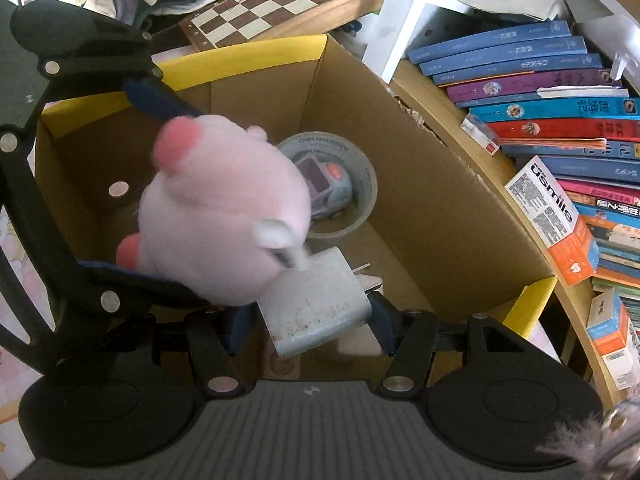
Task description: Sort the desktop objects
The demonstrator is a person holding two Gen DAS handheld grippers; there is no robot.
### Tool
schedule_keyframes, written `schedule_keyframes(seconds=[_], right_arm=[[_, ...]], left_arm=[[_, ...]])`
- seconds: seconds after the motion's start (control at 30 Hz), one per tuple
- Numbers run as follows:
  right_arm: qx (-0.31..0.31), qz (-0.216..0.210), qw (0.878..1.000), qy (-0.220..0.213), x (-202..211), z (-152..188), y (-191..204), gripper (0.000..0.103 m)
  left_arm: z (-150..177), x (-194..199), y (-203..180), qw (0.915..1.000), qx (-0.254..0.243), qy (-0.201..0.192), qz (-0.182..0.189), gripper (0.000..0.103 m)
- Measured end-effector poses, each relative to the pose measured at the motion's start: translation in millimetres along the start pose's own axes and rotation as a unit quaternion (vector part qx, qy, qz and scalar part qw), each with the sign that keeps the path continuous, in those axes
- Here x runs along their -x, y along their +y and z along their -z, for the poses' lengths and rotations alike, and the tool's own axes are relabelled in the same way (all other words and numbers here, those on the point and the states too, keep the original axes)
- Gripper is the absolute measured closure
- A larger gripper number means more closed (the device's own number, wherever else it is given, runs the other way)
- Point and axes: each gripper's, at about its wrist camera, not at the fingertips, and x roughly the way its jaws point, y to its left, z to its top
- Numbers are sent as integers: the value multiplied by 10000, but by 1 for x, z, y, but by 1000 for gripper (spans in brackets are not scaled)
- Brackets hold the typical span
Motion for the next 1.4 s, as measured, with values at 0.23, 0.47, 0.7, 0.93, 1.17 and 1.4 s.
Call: schedule_keyframes(seconds=[0.23, 0.47, 0.7, 0.93, 1.17, 1.4], right_arm=[[-51, 75, 9997, -235, 11, 3, -4, 30], [-249, 203, 9971, -694, 46, 12, -10, 20], [-703, 418, 9886, -1264, 84, 25, -8, 15], [-1336, 829, 9718, -1756, 119, 45, 5, 12], [-2019, 1439, 9464, -2071, 148, 75, 32, 4], [-2179, 1656, 9387, -2094, 164, 100, 92, 2]], left_arm=[[-2, 10, -9, 9988, -179, -281, -353, 8], [-8, 37, -10, 9960, 60, -718, -529, 8], [-7, 69, -16, 9905, 442, -1098, -697, 8], [7, 103, -24, 9838, 777, -1334, -907, 7], [34, 132, -36, 9778, 800, -1447, -1289, 6], [69, 155, -55, 9782, 850, -1464, -1200, 2]])
